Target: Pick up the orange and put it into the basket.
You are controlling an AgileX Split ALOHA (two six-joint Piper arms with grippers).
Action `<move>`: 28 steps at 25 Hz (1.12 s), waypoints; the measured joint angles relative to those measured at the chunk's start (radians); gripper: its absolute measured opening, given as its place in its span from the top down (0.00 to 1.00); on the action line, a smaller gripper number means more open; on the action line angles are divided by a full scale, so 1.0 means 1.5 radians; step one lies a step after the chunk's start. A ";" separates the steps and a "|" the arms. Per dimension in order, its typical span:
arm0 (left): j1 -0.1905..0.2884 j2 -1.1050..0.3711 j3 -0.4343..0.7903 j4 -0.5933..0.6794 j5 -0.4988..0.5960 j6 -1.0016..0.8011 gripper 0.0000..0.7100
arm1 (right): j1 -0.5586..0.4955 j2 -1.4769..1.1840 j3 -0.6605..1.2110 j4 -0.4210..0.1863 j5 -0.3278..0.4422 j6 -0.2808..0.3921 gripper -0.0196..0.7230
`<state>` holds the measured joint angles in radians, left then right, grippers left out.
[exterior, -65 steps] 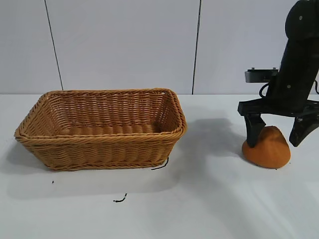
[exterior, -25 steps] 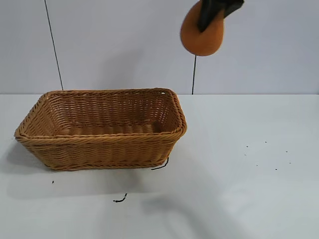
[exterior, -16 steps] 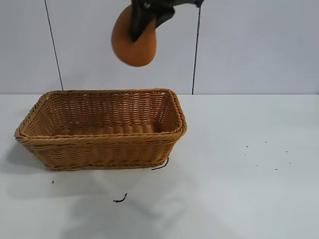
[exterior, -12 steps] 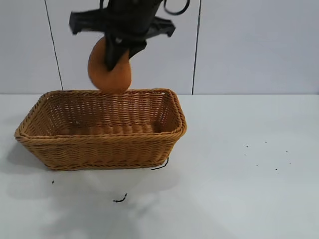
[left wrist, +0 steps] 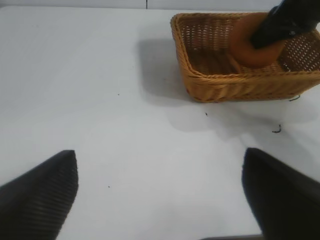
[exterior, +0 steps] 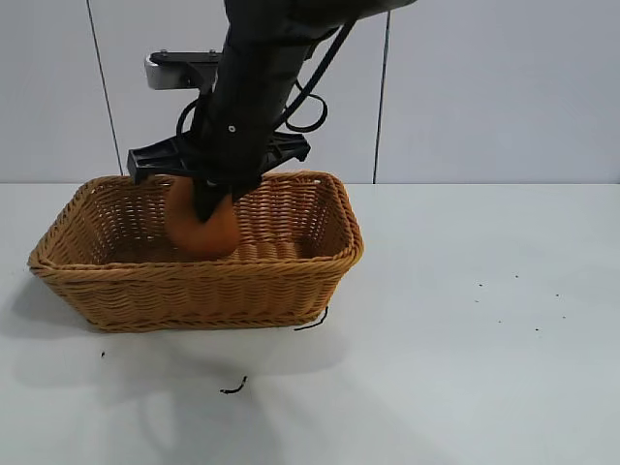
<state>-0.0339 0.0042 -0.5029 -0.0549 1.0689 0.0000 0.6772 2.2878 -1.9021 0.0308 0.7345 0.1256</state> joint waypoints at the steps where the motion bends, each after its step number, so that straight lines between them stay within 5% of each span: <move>1: 0.000 0.000 0.000 0.000 0.001 0.000 0.10 | -0.001 0.000 0.000 -0.002 0.002 0.000 0.69; 5: 0.000 0.000 0.000 0.000 0.000 0.000 0.10 | -0.001 -0.001 -0.004 -0.005 0.017 0.000 0.19; 7: 0.000 0.000 0.000 0.000 0.000 0.000 0.10 | -0.001 -0.001 -0.020 -0.005 0.048 0.000 0.10; 16: 0.000 0.000 0.000 0.000 0.000 0.000 0.10 | -0.040 -0.006 -0.235 -0.016 0.249 0.003 0.04; 23: 0.000 0.000 0.000 0.000 0.000 0.000 0.10 | -0.181 -0.006 -0.288 -0.049 0.316 0.005 0.04; 28: 0.000 0.000 0.000 0.000 0.000 0.000 0.10 | -0.291 -0.006 -0.288 -0.058 0.319 0.006 0.04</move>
<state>-0.0339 0.0042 -0.5029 -0.0549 1.0692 0.0000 0.2403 2.2780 -2.3339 -0.0558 1.2124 0.1343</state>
